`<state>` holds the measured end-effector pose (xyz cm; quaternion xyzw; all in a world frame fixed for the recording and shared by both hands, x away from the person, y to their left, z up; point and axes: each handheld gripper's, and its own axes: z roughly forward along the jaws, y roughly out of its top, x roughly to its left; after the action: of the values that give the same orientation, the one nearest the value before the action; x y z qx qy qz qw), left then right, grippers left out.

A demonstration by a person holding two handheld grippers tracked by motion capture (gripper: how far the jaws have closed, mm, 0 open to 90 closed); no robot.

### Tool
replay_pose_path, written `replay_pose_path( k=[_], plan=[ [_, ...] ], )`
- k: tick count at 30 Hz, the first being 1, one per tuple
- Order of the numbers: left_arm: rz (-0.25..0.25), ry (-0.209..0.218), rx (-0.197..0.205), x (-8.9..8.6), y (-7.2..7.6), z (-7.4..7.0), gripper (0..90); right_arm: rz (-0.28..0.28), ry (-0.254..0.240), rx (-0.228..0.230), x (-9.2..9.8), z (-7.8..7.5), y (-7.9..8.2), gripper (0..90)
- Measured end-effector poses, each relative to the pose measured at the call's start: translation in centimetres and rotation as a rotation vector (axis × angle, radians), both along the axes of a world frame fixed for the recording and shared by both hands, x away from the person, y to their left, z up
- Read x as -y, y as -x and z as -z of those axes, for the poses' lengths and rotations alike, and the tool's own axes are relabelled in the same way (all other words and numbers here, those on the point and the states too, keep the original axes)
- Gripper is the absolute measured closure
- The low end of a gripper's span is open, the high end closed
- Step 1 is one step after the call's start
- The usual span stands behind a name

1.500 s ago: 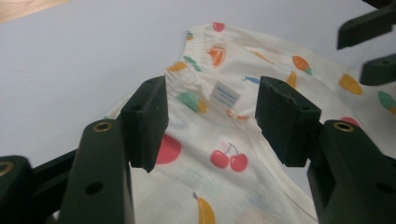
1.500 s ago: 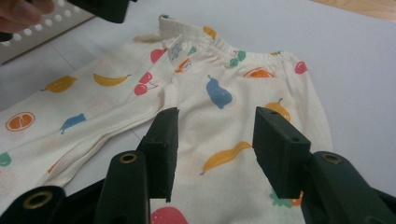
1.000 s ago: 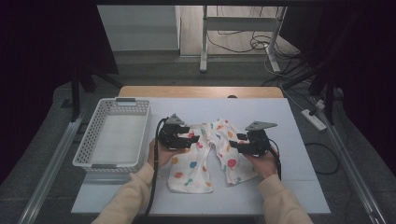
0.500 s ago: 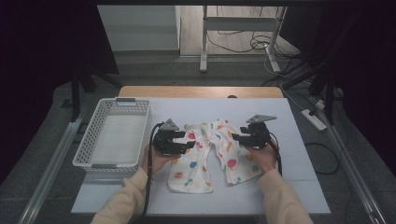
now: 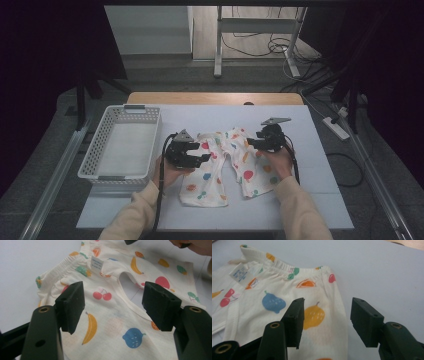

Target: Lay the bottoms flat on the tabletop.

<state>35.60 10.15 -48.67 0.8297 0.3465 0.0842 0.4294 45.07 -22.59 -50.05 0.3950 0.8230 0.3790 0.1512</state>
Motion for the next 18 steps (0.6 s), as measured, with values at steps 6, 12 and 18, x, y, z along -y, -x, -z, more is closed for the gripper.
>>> replay_pose_path(
  k=[6,12,18],
  plan=[
    [0.010,-0.008,0.004,0.2,0.2,-0.1,33.3,-0.003,0.013,-0.011,-0.8,0.6,-1.4,44.2],
    [0.016,-0.011,0.016,0.1,0.3,-0.3,32.4,-0.009,0.027,-0.024,-1.3,0.9,-2.1,43.6],
    [0.011,-0.012,0.015,0.0,0.3,-0.4,32.0,-0.001,0.011,-0.015,-1.2,0.7,-2.6,43.7]
  ],
)
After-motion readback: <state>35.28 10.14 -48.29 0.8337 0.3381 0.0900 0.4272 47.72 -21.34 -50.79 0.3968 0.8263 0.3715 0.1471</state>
